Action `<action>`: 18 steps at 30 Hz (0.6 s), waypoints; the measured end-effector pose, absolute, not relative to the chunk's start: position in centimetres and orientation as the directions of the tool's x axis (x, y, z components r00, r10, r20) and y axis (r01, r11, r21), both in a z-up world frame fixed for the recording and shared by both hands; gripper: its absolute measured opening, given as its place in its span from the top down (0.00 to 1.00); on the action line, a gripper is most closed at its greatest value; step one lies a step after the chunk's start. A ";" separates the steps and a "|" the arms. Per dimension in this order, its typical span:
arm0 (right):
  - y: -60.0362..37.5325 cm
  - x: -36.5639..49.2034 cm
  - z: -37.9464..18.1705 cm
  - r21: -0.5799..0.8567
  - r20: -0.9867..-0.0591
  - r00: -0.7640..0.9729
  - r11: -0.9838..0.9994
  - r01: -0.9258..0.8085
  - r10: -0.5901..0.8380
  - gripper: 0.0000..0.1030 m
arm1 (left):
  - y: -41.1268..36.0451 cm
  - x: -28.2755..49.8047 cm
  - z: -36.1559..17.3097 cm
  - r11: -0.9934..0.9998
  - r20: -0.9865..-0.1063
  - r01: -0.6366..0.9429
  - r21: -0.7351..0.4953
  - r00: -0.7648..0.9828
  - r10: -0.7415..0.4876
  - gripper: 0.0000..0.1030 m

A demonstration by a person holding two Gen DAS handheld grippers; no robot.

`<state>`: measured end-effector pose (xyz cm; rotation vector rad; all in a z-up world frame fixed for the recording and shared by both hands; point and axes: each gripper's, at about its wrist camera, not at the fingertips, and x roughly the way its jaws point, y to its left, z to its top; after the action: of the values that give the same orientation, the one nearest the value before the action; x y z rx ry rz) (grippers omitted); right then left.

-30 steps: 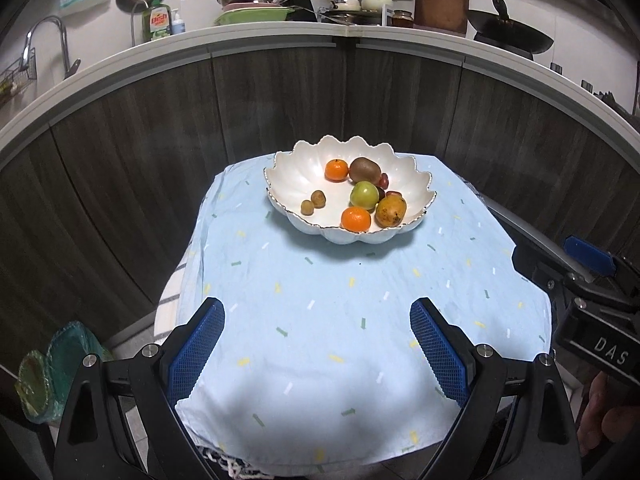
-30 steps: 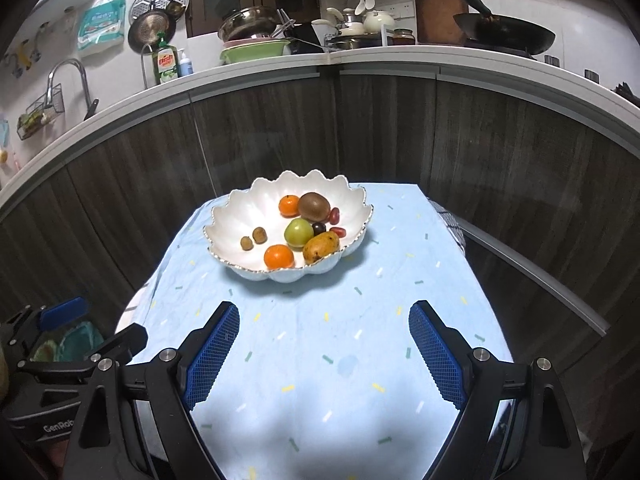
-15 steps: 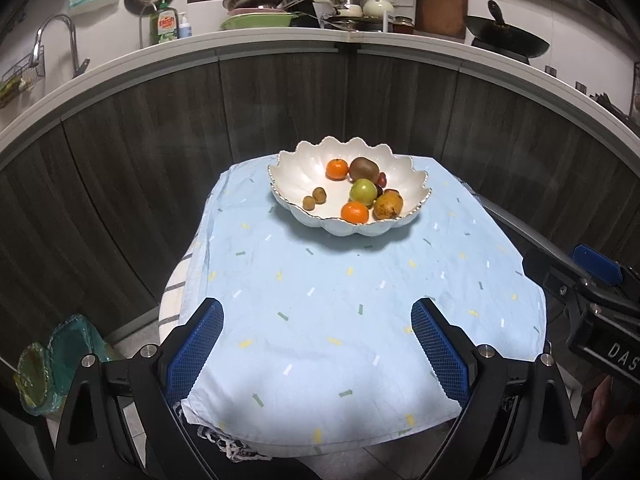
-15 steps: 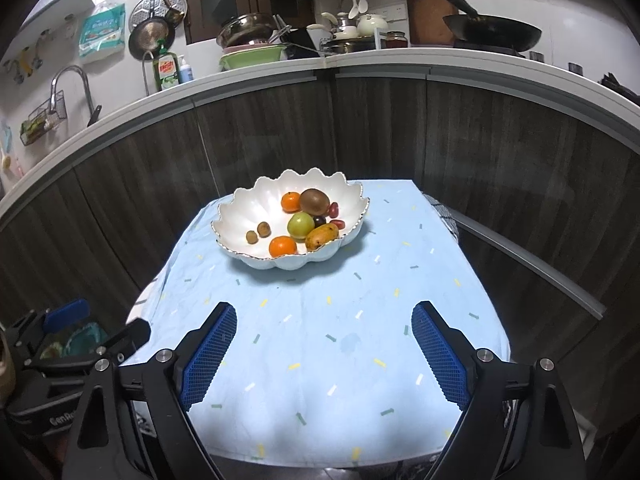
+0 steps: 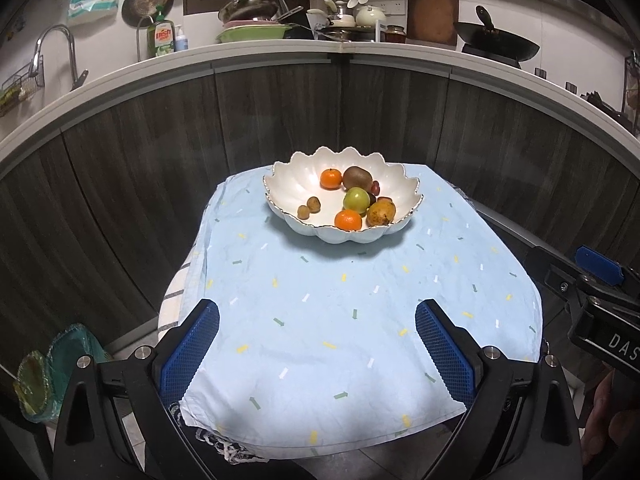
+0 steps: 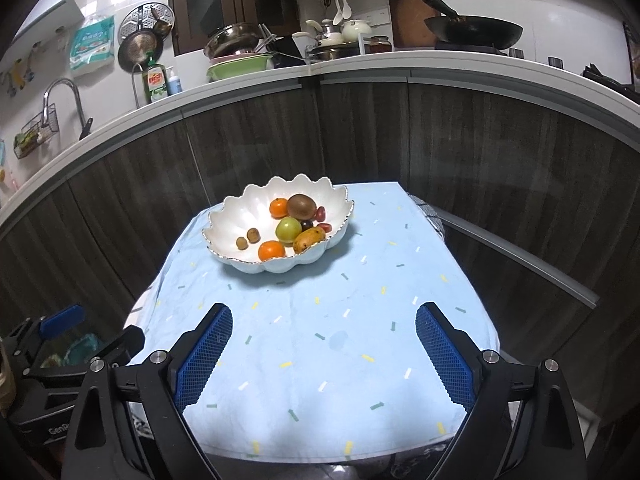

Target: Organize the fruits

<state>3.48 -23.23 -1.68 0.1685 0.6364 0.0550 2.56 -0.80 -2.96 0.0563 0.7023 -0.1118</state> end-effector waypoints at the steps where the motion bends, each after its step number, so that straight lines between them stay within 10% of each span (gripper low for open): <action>1: -23.3 3.5 -1.7 0.173 -0.585 0.804 0.985 0.001 0.102 0.09 | -0.8 2.6 -3.0 0.993 -0.647 0.119 0.013 0.758 -0.082 0.02; 18: -23.6 3.5 -1.8 0.180 -0.587 0.803 0.984 0.009 0.100 0.09 | -0.8 2.7 -3.2 0.993 -0.656 0.120 0.016 0.751 -0.080 0.01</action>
<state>3.52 -23.62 -1.77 0.1774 0.6372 0.0490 2.65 -0.81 -3.20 0.0581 0.7137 -0.1094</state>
